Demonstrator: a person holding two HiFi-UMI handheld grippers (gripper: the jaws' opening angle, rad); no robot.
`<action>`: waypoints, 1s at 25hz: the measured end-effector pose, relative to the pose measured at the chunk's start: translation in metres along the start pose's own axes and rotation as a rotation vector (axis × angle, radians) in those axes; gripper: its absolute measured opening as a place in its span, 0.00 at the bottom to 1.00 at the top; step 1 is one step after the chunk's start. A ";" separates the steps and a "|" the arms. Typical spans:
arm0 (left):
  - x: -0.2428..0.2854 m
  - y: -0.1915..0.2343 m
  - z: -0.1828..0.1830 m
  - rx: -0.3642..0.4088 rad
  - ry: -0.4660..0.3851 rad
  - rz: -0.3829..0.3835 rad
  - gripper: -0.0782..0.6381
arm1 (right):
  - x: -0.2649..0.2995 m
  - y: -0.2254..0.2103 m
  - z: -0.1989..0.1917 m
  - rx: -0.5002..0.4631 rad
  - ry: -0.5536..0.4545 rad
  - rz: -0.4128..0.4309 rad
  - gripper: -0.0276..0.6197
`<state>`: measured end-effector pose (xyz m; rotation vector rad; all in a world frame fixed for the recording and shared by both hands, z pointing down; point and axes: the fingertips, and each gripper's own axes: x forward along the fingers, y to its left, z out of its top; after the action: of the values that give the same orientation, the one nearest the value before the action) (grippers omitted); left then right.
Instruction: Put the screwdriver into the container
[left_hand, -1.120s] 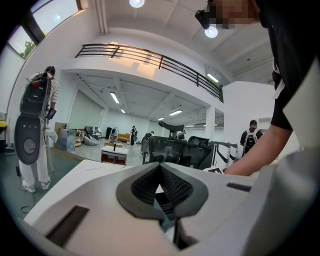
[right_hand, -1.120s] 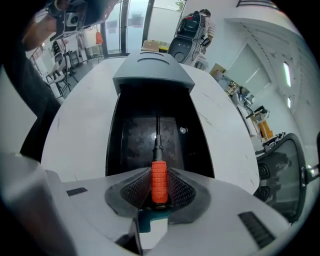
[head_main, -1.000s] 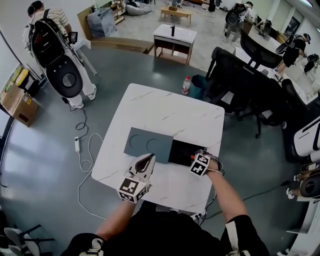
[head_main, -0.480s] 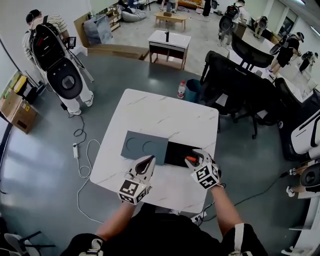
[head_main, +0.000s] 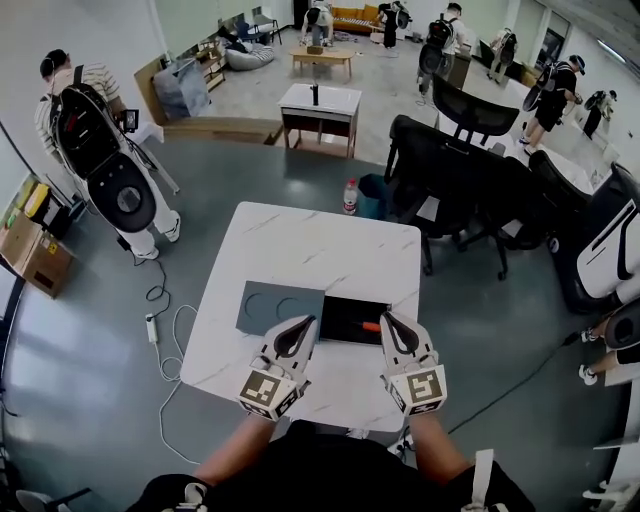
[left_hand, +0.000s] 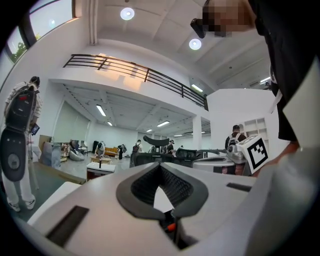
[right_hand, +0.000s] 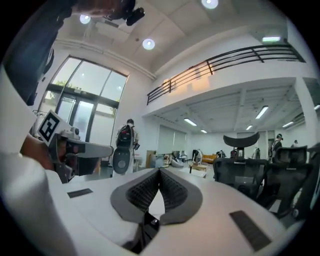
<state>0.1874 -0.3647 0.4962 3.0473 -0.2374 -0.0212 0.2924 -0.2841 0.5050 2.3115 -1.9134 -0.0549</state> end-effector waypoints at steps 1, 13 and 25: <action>0.003 -0.005 0.005 0.007 -0.006 -0.010 0.12 | -0.006 -0.002 0.006 0.000 -0.024 -0.021 0.08; 0.015 -0.030 0.019 0.087 -0.027 -0.045 0.12 | -0.042 -0.015 0.048 0.041 -0.161 -0.096 0.08; 0.015 -0.056 0.025 0.152 -0.016 -0.062 0.12 | -0.055 -0.006 0.039 -0.020 -0.139 -0.081 0.08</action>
<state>0.2104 -0.3140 0.4669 3.2059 -0.1522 -0.0336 0.2832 -0.2326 0.4627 2.4306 -1.8693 -0.2489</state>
